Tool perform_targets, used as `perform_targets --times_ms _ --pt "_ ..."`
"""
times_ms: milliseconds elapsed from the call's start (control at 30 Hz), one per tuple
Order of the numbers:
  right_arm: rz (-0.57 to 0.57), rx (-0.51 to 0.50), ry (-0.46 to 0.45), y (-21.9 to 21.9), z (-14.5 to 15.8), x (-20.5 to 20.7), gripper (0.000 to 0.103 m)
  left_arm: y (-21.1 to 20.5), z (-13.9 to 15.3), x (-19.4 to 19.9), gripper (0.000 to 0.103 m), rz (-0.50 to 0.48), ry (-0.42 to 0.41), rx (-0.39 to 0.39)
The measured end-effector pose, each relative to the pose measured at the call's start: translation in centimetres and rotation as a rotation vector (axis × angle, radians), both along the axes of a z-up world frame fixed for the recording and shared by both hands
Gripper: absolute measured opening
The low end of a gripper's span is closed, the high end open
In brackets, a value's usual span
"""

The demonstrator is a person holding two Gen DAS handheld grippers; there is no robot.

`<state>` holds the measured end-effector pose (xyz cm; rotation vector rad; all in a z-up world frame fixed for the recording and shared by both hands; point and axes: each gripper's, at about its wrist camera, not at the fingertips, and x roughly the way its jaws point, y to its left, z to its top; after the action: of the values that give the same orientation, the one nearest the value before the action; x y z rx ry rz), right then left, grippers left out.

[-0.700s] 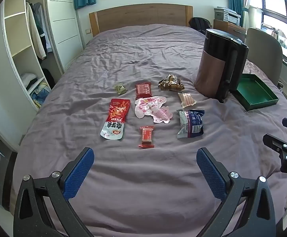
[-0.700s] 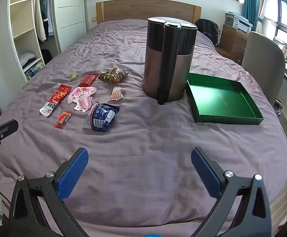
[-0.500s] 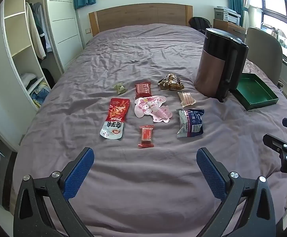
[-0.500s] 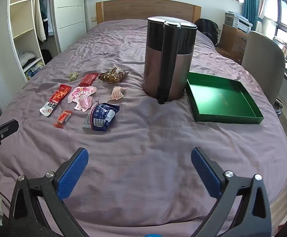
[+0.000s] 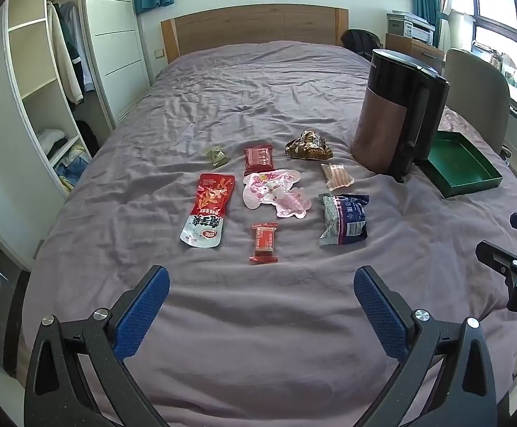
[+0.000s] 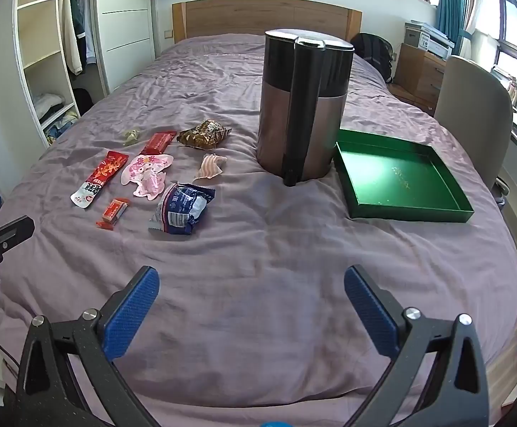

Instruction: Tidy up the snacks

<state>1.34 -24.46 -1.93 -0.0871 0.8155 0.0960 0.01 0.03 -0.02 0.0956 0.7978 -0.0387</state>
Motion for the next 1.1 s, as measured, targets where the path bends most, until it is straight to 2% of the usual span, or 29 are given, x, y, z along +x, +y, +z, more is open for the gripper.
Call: perform_targets --times_ms 1100 --pt "-0.002 -0.003 0.004 -0.1 -0.2 0.0 0.103 0.6 -1.5 -0.1 0.102 0.012 0.024 0.001"
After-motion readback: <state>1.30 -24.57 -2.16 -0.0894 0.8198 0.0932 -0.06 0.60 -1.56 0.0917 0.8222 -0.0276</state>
